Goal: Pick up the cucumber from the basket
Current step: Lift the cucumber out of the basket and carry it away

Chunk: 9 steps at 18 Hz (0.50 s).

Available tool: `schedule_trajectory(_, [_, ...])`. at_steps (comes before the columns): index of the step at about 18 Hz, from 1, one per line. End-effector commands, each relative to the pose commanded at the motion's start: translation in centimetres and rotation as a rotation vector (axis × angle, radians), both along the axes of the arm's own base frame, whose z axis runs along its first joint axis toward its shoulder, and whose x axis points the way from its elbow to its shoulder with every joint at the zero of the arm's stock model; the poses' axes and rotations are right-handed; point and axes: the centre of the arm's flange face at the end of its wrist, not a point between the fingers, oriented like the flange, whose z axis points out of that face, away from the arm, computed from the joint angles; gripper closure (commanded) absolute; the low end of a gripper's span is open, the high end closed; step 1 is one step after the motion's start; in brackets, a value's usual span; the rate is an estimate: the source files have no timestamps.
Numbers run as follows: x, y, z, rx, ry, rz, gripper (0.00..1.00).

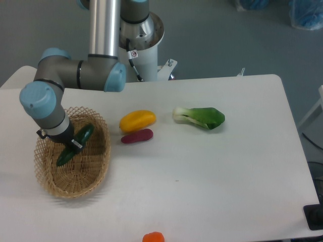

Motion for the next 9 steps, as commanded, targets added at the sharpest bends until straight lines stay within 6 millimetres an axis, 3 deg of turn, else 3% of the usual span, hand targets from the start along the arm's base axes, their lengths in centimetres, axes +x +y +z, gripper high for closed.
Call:
schedule_trajectory(4, [-6.8,0.5,2.2,0.065,-0.013,0.034,0.93])
schedule_trajectory(9, [-15.1,-0.9,3.8,0.128,-0.031,0.05,0.93])
